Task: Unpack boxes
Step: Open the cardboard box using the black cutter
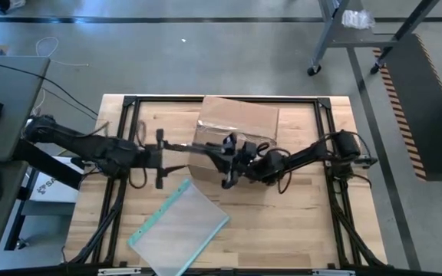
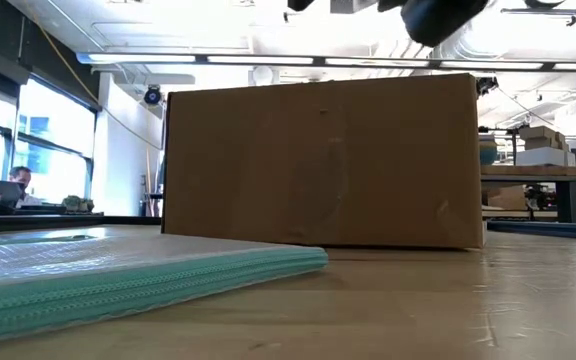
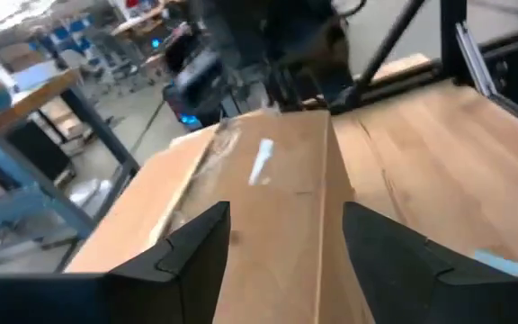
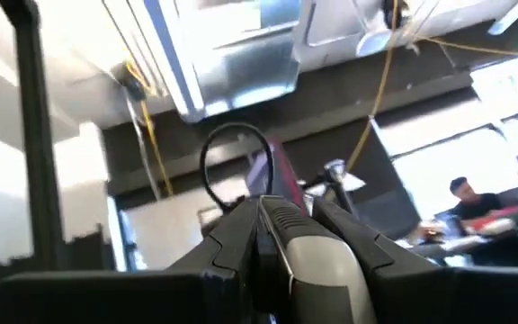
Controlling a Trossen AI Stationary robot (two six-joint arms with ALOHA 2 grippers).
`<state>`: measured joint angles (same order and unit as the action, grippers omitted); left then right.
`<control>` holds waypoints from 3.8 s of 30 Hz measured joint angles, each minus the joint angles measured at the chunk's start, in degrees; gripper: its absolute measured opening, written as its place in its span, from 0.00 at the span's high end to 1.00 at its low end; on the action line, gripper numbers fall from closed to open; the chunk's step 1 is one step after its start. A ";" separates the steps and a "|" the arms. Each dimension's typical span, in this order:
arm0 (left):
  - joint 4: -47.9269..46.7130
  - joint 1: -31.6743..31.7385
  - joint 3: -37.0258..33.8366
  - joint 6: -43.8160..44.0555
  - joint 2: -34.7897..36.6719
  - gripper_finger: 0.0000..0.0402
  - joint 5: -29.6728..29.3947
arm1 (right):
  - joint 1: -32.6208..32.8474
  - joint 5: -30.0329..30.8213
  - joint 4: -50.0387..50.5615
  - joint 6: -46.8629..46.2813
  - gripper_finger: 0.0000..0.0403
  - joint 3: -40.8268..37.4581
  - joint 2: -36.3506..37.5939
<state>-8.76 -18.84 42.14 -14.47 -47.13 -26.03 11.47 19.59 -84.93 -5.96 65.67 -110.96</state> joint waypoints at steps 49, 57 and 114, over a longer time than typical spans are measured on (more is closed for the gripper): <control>16.07 33.06 -1.76 23.80 -29.76 0.90 33.53 | -17.34 -25.60 103.79 19.96 0.82 7.65 30.49; 19.24 30.00 -1.96 16.85 -19.43 0.89 33.08 | -15.61 -24.53 102.70 23.32 0.82 7.71 29.60; 12.38 30.10 -1.74 4.69 -28.99 0.61 34.31 | -18.59 -26.76 102.17 28.95 0.82 8.96 23.30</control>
<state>3.62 11.27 40.40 -9.78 -76.12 8.27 -7.11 -7.17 17.24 22.99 74.63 -87.66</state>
